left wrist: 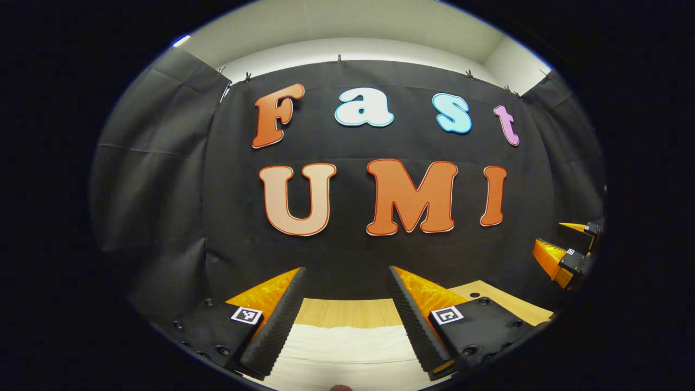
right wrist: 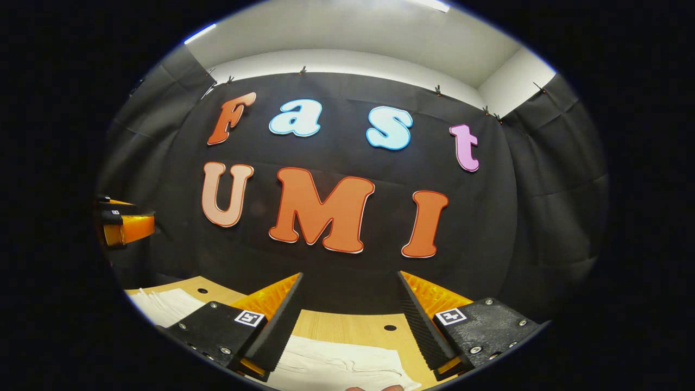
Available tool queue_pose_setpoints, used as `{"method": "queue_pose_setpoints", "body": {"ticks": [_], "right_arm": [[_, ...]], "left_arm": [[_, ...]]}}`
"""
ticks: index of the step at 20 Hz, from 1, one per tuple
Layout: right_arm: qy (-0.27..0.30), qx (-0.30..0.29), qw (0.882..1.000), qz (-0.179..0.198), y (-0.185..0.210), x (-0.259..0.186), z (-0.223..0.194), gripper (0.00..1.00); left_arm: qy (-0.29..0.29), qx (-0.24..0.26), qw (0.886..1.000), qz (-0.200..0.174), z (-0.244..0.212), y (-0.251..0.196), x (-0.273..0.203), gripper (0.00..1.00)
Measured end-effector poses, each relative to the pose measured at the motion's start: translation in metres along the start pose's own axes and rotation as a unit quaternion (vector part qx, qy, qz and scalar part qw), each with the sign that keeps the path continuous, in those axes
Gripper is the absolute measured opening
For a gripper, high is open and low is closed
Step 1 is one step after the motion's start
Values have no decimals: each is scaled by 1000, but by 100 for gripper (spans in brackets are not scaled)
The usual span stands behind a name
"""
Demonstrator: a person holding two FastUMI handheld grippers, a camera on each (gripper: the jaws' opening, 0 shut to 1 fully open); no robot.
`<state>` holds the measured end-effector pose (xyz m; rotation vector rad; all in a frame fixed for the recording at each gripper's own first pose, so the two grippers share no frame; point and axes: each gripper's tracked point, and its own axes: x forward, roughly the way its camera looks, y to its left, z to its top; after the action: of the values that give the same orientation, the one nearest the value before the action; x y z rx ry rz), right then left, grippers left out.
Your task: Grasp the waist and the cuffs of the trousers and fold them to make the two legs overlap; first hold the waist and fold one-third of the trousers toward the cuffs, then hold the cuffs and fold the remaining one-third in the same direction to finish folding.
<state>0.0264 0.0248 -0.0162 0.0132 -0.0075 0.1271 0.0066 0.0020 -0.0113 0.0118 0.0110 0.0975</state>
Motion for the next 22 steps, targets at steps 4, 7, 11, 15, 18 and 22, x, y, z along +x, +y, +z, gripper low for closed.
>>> {"method": "queue_pose_setpoints", "body": {"ticks": [4,7,11,15,18,22], "right_arm": [[35,19,999,9,4,8,-19,99],[85,41,996,9,-3,10,-42,99],[121,40,992,-3,-24,15,-67,99],[183,65,981,-5,-39,17,-104,99],[224,68,972,-10,-48,19,-131,99],[256,60,965,0,-54,21,-153,99]], "left_arm": [[15,-7,1000,6,-14,7,4,97],[37,-8,999,18,-28,19,6,97],[70,-13,997,36,-48,37,6,98],[122,-20,991,58,-80,66,11,98],[161,-19,982,96,-103,91,10,98],[211,-31,968,135,-129,124,1,98]]}}
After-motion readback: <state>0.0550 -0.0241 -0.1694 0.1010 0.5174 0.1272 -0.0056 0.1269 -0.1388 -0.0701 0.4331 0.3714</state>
